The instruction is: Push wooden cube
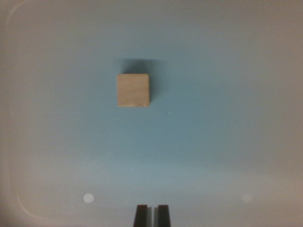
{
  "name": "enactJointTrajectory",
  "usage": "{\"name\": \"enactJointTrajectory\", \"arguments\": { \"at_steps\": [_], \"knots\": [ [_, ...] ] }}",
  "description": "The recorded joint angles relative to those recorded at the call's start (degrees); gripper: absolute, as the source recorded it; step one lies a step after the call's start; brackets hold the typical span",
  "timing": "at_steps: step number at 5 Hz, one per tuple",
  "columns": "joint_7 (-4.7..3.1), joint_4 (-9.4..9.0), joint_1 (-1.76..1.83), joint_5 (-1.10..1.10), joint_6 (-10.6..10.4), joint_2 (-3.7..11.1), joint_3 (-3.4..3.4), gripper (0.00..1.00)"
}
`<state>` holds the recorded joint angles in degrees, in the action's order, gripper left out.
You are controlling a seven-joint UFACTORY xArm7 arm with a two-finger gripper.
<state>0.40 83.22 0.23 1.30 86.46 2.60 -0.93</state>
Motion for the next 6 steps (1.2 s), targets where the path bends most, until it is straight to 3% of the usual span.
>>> {"name": "enactJointTrajectory", "arguments": {
  "at_steps": [1,2,3,4,5,6],
  "knots": [
    [0.0,0.0,0.0,0.0,0.0,0.0,0.0,0.0],
    [0.22,-1.29,0.11,-0.1,-1.99,0.7,-0.09,0.0],
    [0.22,-1.29,0.11,-0.1,-1.99,0.7,-0.09,0.0],
    [0.47,-2.7,0.22,-0.22,-4.19,1.47,-0.19,0.0],
    [0.47,-2.7,0.22,-0.22,-4.19,1.47,-0.19,0.0],
    [0.74,-4.21,0.35,-0.34,-6.54,2.29,-0.3,0.0]
  ]
}}
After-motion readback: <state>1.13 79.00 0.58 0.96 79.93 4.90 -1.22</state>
